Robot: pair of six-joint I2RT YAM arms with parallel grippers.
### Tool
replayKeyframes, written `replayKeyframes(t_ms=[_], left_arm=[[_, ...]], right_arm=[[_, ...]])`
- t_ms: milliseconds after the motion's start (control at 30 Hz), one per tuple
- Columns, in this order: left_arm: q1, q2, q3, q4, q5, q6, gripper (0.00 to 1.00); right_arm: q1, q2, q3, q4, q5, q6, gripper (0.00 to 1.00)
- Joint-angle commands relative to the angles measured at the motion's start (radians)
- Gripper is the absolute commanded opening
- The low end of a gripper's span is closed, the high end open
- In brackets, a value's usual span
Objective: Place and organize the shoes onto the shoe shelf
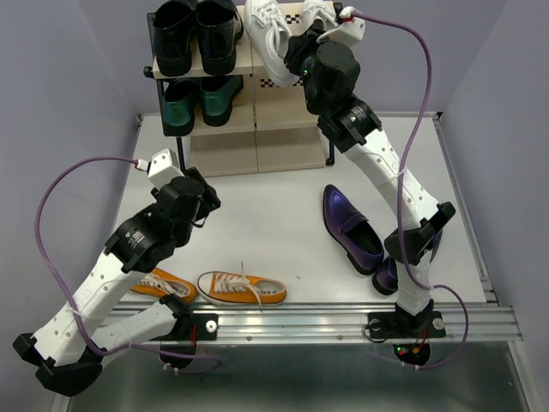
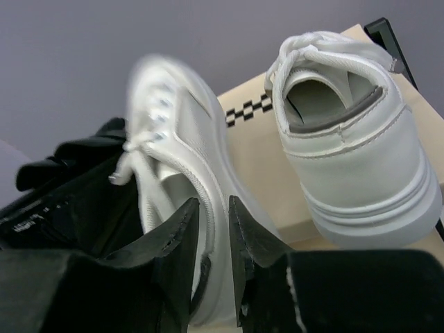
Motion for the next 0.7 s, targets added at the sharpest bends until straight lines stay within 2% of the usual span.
replayKeyframes(t_ms=[0, 100, 233, 367, 400, 467, 500, 667], left_arm=[[0.003, -0.020, -0.004, -0.007, -0.026, -0.007, 0.66], [0.003, -0.021, -0.004, -0.010, -0.028, -0.009, 0.66], [0.003, -0.024, -0.007, -0.013, -0.029, -0.010, 0.66], [0.003, -0.023, -0.009, -0.012, -0.028, -0.013, 0.66], [0.003, -0.023, -0.009, -0.013, -0.028, -0.013, 0.66], [0.003, -0.023, -0.009, -0.013, -0.026, -0.013, 0.66], [0.003, -0.021, -0.009, -0.015, -0.026, -0.015, 0.66], [0.003, -0.021, -0.012, -0.009, -0.025, -0.015, 0.66]], right_arm=[[0.006, -0.012, 0.061, 0.141, 0.014, 0.004, 0.34], [0.006, -0.017, 0.063, 0.147, 0.010, 0.005, 0.42], [0.006, -0.025, 0.061, 0.150, -0.005, 0.005, 0.44], [0.006, -0.051, 0.052, 0.148, -0.044, 0.002, 0.58], [0.006, -0.058, 0.040, 0.148, -0.064, 0.001, 0.66], [0.006, -0.077, 0.023, 0.148, -0.087, -0.007, 0.73], [0.006, -0.101, 0.011, 0.147, -0.101, -0.019, 0.82], [0.006, -0.163, -0.051, 0.092, -0.190, -0.077, 0.95]])
